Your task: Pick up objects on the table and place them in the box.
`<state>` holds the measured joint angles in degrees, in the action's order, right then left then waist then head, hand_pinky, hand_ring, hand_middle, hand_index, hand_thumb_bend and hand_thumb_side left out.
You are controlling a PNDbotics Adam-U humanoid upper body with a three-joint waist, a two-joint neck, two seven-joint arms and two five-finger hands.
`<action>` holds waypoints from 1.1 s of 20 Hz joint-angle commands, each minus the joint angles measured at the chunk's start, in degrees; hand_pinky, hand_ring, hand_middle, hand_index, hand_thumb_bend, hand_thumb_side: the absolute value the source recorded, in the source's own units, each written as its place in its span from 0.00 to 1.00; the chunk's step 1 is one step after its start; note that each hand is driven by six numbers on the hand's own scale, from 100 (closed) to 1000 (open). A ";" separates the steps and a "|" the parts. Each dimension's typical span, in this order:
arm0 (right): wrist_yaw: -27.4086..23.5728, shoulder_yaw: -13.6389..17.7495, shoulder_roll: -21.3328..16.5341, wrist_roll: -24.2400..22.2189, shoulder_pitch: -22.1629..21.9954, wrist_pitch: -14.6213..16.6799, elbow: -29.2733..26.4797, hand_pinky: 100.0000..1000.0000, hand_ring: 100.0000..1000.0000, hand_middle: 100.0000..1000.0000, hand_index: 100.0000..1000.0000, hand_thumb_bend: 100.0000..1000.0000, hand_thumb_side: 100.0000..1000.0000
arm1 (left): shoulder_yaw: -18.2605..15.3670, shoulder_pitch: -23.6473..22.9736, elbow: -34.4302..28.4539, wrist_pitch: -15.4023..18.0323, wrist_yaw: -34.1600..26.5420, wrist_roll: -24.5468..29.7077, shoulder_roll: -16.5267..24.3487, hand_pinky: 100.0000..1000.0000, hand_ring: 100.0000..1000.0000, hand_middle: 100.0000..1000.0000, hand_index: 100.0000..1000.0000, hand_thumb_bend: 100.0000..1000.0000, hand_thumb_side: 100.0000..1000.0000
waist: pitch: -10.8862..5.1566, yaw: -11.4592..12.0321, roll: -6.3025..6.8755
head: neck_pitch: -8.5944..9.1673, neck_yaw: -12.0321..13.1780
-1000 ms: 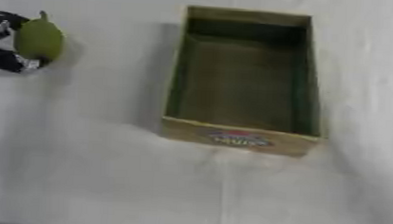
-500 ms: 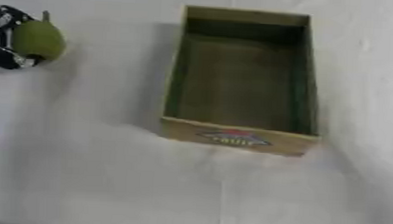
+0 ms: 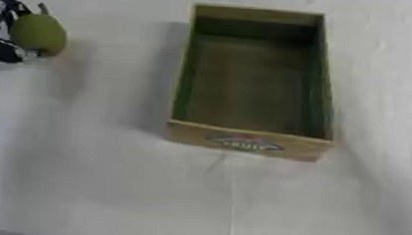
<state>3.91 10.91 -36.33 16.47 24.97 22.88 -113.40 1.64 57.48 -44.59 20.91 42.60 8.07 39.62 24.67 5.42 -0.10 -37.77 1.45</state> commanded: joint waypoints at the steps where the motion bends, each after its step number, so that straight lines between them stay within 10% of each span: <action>1: -0.13 0.70 -1.02 0.40 0.19 -0.15 -1.20 0.87 0.79 0.58 0.83 0.00 0.41 | 0.42 0.70 -2.89 0.63 0.20 -1.80 1.91 0.00 0.30 0.41 0.53 0.27 0.00 | -1.91 0.06 0.19 | -0.38 -0.07; 11: -0.30 1.02 -1.27 1.04 -0.12 -0.28 -1.20 0.86 0.78 0.58 0.83 0.00 0.41 | 1.65 1.15 -10.10 2.05 -1.30 -3.38 2.04 0.00 0.28 0.40 0.47 0.28 0.00 | -2.65 -0.08 0.46 | -0.50 -0.25; 22: -0.33 1.53 -2.70 2.47 1.17 0.50 -1.20 0.85 0.77 0.58 0.82 0.00 0.41 | 6.20 3.95 -23.16 5.73 3.66 -7.99 -2.53 0.06 0.29 0.41 0.50 0.54 0.00 | -3.15 -0.38 0.28 | -0.10 -0.37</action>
<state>3.89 11.64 -36.74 18.57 25.44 23.26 -113.40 7.58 60.01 -65.38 26.20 45.17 0.96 36.52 23.33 5.05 0.17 -38.21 1.13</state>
